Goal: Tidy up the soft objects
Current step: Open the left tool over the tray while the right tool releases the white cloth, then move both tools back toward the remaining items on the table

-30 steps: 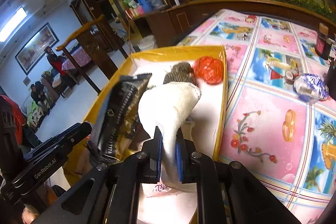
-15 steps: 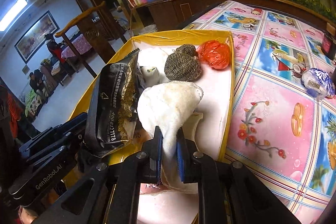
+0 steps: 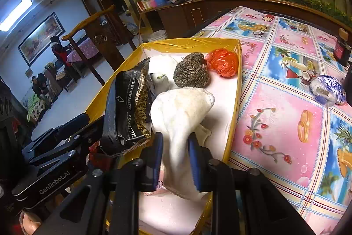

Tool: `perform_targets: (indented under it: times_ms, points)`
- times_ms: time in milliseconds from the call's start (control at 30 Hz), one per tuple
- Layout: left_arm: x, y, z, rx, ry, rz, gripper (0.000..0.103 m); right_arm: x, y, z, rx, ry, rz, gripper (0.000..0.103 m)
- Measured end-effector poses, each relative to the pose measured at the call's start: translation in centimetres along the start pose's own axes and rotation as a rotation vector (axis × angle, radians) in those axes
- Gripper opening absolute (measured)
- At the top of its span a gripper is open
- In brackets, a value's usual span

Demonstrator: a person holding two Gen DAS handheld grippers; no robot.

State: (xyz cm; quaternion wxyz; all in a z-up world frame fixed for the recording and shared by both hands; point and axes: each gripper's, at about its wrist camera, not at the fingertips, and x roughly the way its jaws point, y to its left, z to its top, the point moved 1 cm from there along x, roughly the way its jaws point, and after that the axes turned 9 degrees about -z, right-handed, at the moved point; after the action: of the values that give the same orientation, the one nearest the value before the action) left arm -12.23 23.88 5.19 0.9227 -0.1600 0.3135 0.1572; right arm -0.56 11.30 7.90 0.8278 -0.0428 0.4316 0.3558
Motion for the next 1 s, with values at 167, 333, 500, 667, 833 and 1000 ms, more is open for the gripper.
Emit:
perform_targets:
  times_ms: [167,333,500,667,833,1000]
  points:
    - [-0.4,-0.3,0.1,0.013,-0.014,0.016,0.066,-1.0,-0.2,-0.1,0.001,-0.023,0.012,0.034]
    - [-0.6,-0.6,0.3,0.02,-0.022,0.024,0.067,-2.1,-0.5,-0.2,0.009,-0.051,0.023,0.034]
    - [-0.7,-0.8,0.3,0.025,-0.025,0.029,0.071,-3.1,-1.3,-0.4,0.025,-0.068,0.031,0.035]
    - [-1.1,-1.1,0.3,0.036,-0.028,0.032,0.071,-3.9,-2.7,-0.6,0.056,-0.082,0.031,0.039]
    - [-1.7,-1.6,0.4,0.046,-0.037,0.038,0.073,-4.9,-4.5,-0.7,0.1,-0.106,0.023,0.045]
    - [-2.1,-1.9,0.3,0.045,-0.05,0.047,0.075,-5.9,-6.6,-1.1,0.146,-0.118,0.016,0.046]
